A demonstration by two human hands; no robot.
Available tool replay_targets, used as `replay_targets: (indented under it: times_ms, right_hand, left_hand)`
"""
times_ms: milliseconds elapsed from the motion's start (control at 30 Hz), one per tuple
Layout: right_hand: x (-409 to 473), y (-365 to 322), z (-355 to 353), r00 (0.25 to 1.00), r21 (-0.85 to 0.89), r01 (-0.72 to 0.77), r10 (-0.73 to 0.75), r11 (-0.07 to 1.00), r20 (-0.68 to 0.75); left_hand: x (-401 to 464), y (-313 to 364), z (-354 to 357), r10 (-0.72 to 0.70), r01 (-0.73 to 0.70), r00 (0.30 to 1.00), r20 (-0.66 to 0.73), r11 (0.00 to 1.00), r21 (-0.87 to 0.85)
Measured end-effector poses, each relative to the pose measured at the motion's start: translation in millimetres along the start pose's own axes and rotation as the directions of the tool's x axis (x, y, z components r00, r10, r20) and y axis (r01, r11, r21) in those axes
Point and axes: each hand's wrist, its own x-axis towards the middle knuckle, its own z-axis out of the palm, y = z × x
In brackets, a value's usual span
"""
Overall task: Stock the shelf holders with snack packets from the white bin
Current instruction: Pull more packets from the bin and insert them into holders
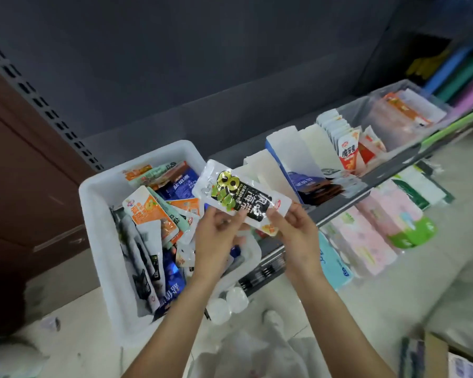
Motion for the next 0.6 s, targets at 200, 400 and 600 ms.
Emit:
replay_targets:
  times_ms: [200, 400, 600]
  right_hand:
    - [19.0, -34.4, -81.2, 0.849, -0.315, 0.389, -0.47, 0.866, -0.241]
    - [87.1, -79.1, -144.9, 0.66, -0.593, 0.549, -0.741, 0.589, -0.125]
    - [178.0, -91.3, -167.6, 0.666, -0.683, 0.642, -0.695, 0.347, 0.273]
  left_hand:
    - [5.4, 1.9, 32.3, 0.097, -0.301, 0.902, 0.421, 0.841, 0.45]
    - [59.3, 30.2, 127.3, 0.455, -0.621, 0.783, 0.424, 0.607, 0.497]
    - [122.8, 12.2, 208.3, 0.458, -0.609, 0.778, 0.43, 0.378, 0.697]
